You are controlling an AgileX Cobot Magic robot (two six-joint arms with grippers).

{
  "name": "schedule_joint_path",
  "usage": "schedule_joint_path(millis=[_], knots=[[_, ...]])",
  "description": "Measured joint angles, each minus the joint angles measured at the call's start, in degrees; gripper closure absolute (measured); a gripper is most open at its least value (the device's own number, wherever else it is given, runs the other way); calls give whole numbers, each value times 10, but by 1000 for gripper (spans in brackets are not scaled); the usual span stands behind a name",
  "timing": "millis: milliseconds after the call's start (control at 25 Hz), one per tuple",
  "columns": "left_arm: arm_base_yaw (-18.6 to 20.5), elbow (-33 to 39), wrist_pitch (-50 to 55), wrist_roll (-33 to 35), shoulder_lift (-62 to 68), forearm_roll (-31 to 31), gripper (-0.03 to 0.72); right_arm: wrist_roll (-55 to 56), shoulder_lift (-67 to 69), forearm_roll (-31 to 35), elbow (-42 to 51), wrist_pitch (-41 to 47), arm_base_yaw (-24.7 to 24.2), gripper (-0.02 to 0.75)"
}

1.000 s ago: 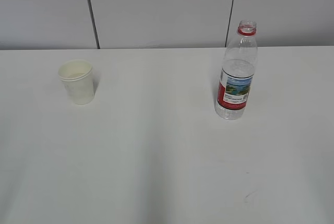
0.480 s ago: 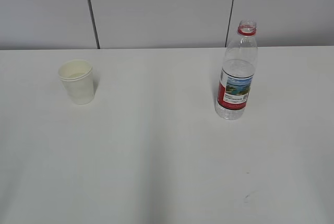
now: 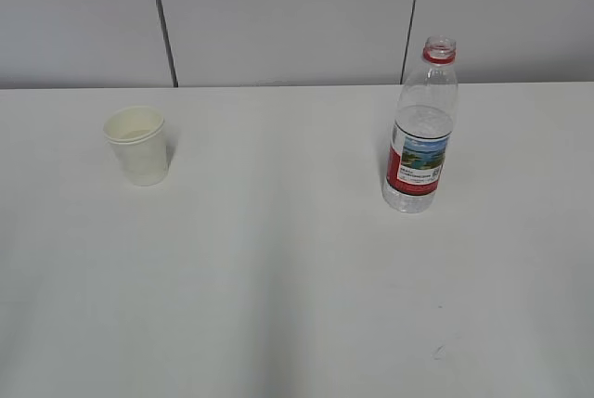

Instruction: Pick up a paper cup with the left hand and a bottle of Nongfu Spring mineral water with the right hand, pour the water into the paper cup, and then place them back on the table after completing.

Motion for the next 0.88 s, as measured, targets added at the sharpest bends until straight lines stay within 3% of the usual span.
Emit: schedule_joint_path(millis=[160,360,560,880], knots=[[56,0,0,0,0,0,128,0,0,0,0,0,0,97],[90,0,0,0,0,0,134,0,0,0,0,0,0,202],[96,0,0,0,0,0,137,0,0,0,0,0,0,274],[96,0,0,0,0,0,137,0,0,-23,0,0,-43,290]])
